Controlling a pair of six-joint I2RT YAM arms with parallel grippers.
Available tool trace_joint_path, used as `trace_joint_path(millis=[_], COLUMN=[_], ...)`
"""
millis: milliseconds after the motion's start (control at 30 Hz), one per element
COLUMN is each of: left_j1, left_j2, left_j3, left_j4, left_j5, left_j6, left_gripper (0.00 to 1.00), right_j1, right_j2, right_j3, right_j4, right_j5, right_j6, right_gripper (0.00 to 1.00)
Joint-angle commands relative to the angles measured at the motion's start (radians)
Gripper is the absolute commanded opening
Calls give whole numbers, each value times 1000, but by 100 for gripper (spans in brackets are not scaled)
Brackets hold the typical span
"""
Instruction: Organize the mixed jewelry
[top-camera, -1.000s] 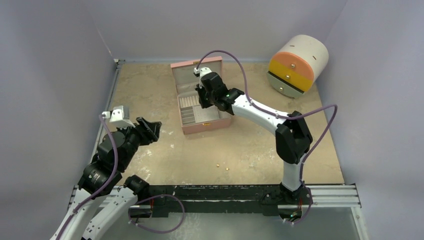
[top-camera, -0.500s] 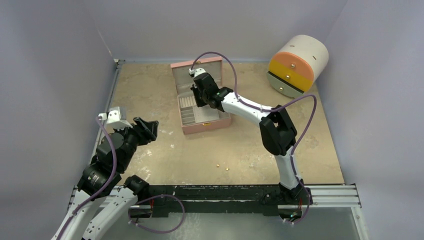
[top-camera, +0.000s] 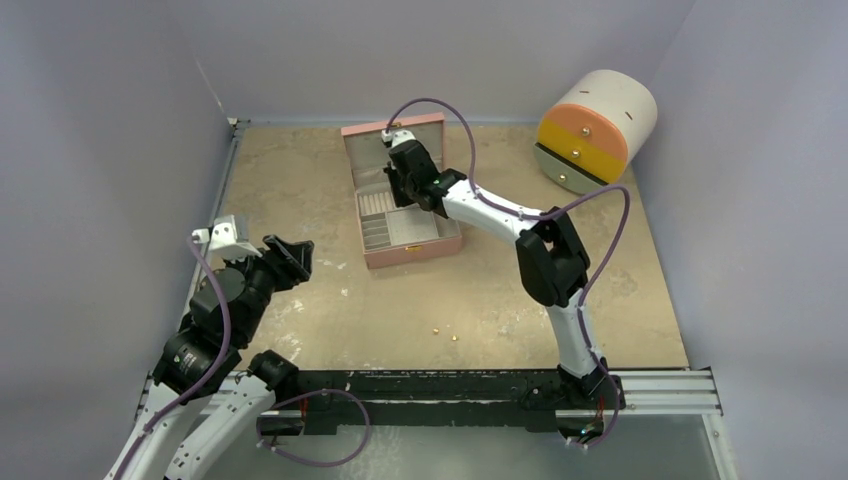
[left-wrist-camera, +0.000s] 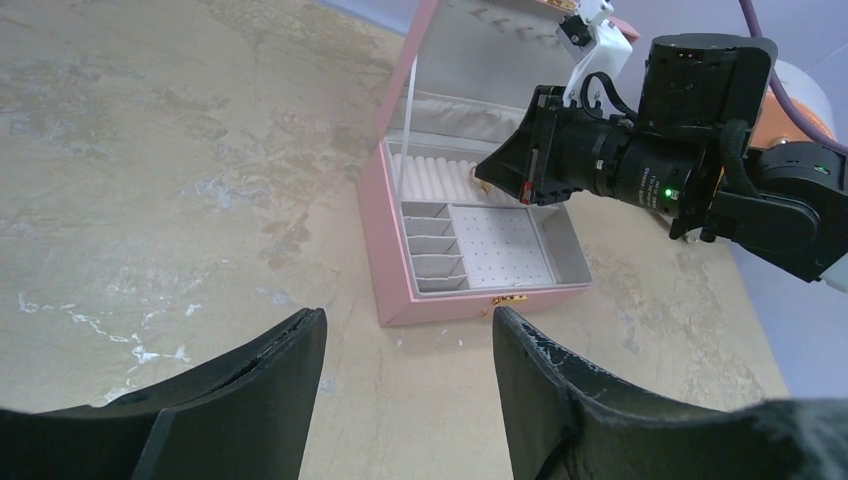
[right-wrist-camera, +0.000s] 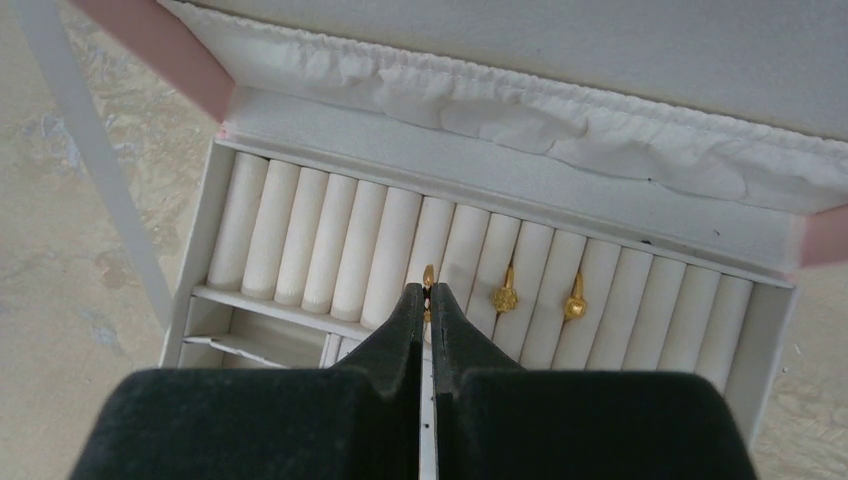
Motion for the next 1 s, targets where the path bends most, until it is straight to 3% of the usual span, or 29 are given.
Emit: trace_joint_path(millis=[0,967], left_j1=[4,4], left_j2=[-13,-15], left_j3=[-3,-2], left_j4=[14,11], left_j5=[-22,-31], left_j6=[-11,-13], left_gripper=[62,62], right_j1=[-4,-6], right_j2=[15,90], right_j3=[50,47], right_j4=[15,-17], right_j5=[17,31], right_j6=[21,80], right_gripper=[0,0])
